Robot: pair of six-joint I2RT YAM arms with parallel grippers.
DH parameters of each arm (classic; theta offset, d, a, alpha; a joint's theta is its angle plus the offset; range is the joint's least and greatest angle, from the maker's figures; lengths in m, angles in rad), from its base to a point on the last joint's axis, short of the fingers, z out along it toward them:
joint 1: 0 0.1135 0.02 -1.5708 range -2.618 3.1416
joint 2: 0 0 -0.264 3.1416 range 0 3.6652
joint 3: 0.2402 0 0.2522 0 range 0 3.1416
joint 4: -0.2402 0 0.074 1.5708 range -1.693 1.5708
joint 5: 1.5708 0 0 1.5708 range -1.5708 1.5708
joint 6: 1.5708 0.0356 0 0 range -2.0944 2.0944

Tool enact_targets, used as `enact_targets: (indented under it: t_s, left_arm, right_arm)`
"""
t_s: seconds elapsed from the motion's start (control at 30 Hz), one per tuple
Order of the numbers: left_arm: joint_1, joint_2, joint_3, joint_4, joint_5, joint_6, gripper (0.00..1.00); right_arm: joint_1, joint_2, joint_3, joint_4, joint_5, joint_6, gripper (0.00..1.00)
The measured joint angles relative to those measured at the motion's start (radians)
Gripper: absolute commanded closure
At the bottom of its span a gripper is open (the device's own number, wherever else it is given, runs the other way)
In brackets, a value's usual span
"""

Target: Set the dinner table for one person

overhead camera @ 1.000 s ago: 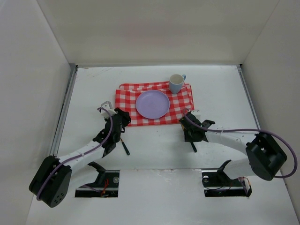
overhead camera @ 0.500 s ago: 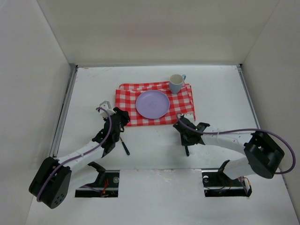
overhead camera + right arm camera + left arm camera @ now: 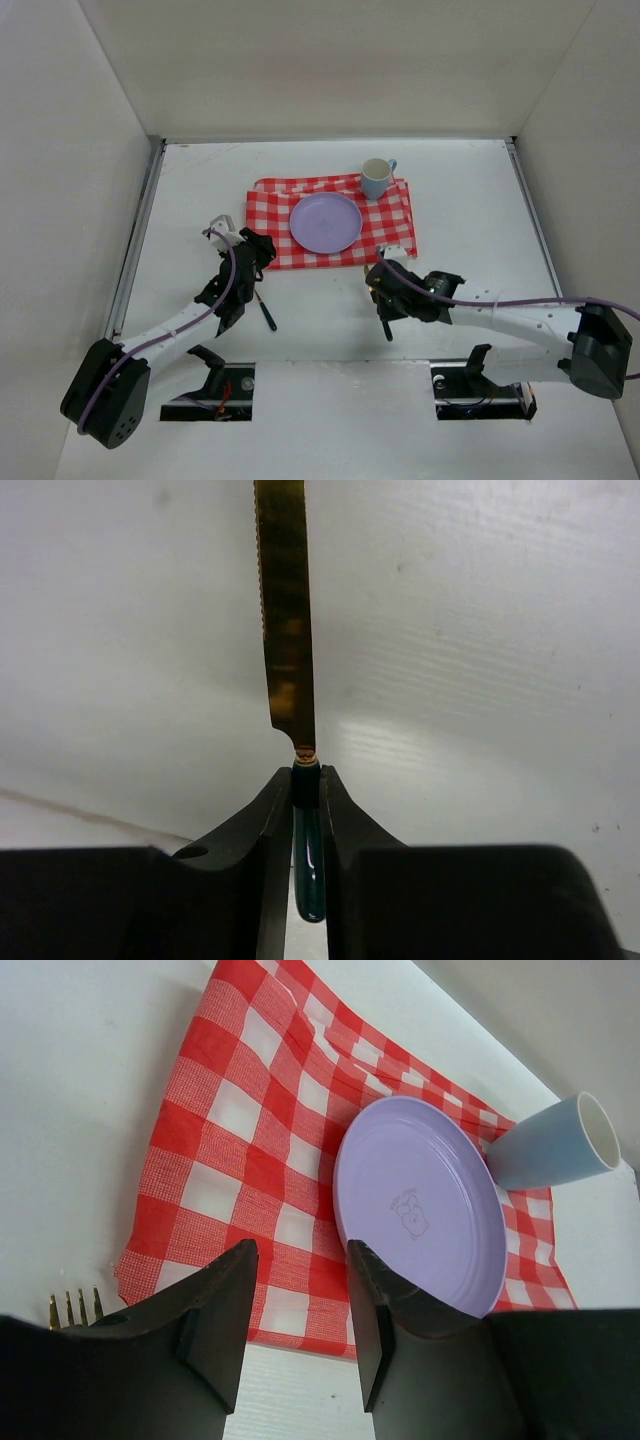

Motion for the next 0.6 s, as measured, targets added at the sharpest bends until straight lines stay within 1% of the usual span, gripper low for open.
enact_targets:
  t_s: [0.1, 0.23, 0.4, 0.6]
  left_arm:
    - [0.000, 0.000, 0.000, 0.000, 0.000, 0.000, 0.61]
    - [0.000, 0.000, 0.000, 0.000, 0.000, 0.000, 0.61]
    - [0.000, 0.000, 0.000, 0.000, 0.002, 0.000, 0.61]
    - [0.000, 0.002, 0.000, 0.000, 0.004, 0.000, 0.61]
  right_arm:
    - [-0.042, -0.011, 0.072, 0.000, 0.005, -0.031, 0.87]
    - [-0.191, 0.052, 0.173, 0.038, 0.004, -0.113, 0.87]
    - [-0.360, 0.240, 0.317, 0.109, -0.011, -0.223, 0.87]
    - [-0.454, 0.449, 0.461, 0.180, -0.055, -0.308, 0.87]
